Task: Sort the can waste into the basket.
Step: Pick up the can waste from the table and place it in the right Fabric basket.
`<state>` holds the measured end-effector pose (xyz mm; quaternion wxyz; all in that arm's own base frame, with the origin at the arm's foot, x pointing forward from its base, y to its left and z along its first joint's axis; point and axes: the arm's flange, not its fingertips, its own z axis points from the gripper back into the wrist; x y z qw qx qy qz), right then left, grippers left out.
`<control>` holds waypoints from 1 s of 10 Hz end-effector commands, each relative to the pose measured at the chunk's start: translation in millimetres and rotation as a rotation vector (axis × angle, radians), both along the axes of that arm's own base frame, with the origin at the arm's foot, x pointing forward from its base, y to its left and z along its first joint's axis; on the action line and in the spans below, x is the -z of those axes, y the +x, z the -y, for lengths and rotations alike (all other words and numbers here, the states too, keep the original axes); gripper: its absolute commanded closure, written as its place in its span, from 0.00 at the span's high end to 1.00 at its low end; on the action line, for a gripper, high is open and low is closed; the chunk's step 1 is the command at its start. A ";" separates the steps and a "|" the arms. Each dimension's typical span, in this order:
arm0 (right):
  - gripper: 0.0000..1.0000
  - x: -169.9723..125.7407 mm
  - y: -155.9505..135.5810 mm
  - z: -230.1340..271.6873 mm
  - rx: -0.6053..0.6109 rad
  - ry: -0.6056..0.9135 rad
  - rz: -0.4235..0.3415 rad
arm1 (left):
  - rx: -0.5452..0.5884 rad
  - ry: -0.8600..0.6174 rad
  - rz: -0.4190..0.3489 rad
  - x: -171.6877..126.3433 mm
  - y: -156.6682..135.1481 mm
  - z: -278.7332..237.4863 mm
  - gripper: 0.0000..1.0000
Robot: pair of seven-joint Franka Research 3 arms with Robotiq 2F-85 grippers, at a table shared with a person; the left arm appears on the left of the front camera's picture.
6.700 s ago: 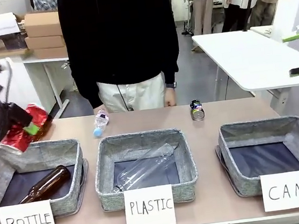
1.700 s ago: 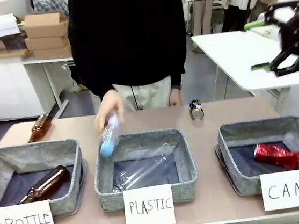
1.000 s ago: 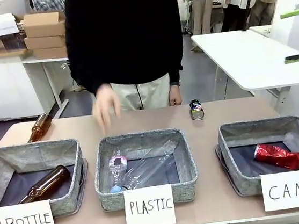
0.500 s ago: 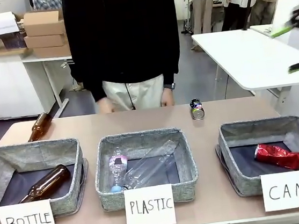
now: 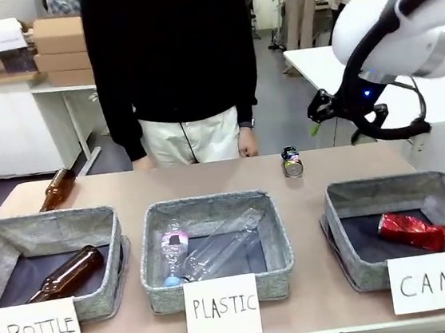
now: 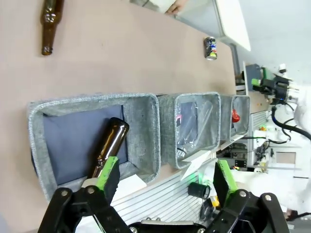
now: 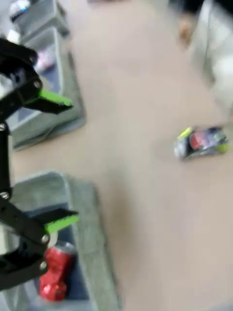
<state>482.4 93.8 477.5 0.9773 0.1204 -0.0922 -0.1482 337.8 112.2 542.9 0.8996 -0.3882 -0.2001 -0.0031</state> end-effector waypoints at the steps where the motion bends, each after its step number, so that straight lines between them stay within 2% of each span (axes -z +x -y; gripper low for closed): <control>1: 1.00 -9.0 -13.1 -9.5 0.010 0.022 0.114 | 0.003 0.001 -0.011 -2.0 -2.8 -1.7 1.00; 3: 1.00 -9.0 -13.1 -9.5 0.010 0.022 0.114 | 0.003 0.001 -0.011 -2.0 -2.8 -1.7 1.00; 4: 1.00 -6.6 -0.1 1.3 -0.014 0.014 0.025 | 0.003 0.001 -0.011 -2.0 -2.8 -1.7 1.00; 6: 1.00 15.7 97.5 -14.9 -0.196 -0.003 0.013 | 0.003 0.001 -0.011 -2.0 -2.8 -1.7 1.00; 7: 1.00 32.8 136.5 -22.7 -0.210 -0.035 -0.012 | 0.003 0.001 -0.011 -2.0 -2.8 -1.7 1.00; 8: 1.00 58.5 172.7 -29.8 -0.172 -0.100 -0.046 | 0.003 0.001 -0.011 -2.0 -2.8 -1.7 1.00; 10: 1.00 108.5 217.8 -43.6 -0.158 -0.118 -0.050 | 0.003 0.001 -0.011 -2.0 -2.8 -1.7 1.00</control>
